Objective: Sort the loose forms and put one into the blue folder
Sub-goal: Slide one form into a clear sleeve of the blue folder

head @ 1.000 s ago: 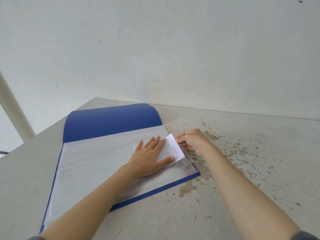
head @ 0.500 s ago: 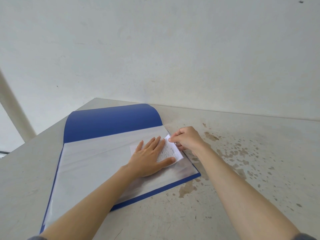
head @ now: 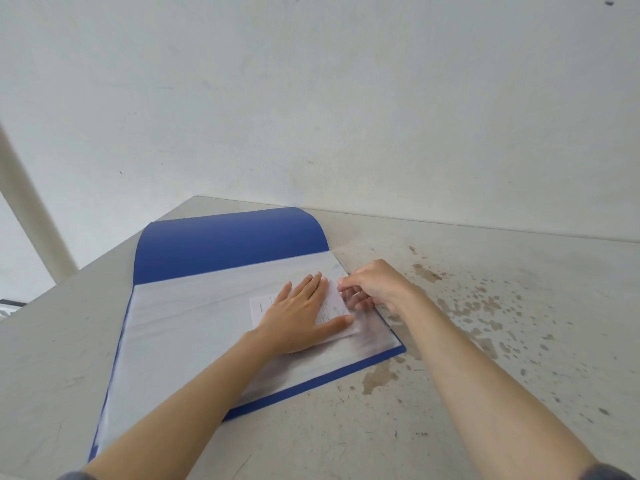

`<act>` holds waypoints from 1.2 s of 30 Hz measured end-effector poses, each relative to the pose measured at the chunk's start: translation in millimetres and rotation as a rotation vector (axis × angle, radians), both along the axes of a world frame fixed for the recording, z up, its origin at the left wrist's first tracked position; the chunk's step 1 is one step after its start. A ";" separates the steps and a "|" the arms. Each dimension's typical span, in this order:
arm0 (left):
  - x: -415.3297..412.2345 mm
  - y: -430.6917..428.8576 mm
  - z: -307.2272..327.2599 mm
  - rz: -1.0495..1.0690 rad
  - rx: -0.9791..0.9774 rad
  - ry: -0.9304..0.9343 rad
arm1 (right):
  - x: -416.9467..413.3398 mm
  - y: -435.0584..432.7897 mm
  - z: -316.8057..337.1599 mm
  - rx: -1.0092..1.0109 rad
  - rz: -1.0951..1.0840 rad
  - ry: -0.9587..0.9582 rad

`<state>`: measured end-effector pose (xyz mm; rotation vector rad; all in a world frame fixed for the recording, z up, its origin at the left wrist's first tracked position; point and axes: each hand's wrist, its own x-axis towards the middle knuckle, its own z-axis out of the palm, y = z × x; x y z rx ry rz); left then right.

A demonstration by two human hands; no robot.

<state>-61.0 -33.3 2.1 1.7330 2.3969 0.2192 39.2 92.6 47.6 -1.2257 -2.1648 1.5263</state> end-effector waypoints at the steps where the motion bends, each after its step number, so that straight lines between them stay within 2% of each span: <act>1: 0.5 0.0 0.5 0.000 -0.004 0.005 | 1.4 0.2 -0.6 -0.018 0.004 0.000; 11: 1.5 1.2 -1.3 0.004 0.017 0.014 | 2.7 -4.8 2.7 -0.123 0.116 0.013; 14: 2.3 1.1 -2.6 0.004 0.022 0.018 | 3.5 -5.2 3.1 -0.098 0.161 -0.001; 16: 2.5 1.1 -2.0 -0.001 0.031 0.007 | 5.4 -4.9 2.4 -0.051 0.114 0.001; 18: 1.7 2.0 1.4 0.019 0.110 -0.085 | 8.8 -3.1 0.0 0.045 0.038 -0.025; 20: -2.1 2.3 7.7 0.118 0.284 -0.244 | 11.3 -0.5 -2.5 0.179 -0.015 -0.060; 22: -11.3 -0.1 14.4 0.237 0.418 -0.325 | 8.8 2.2 -4.2 0.336 -0.031 -0.051; 25: -33.1 -8.7 17.4 0.338 0.478 -0.293 | -7.8 0.1 -7.5 0.488 0.053 -0.042; 30: -81.7 -29.6 17.6 0.568 0.702 -0.250 | -52.8 -4.3 -17.9 0.542 0.028 -0.101; 33: -119.4 -51.5 18.4 0.840 0.667 -0.120 | -74.9 3.4 -21.5 0.565 -0.047 -0.151; 36: -151.7 -73.2 16.5 1.029 0.541 -0.181 | -91.0 11.7 -25.6 0.529 -0.070 -0.244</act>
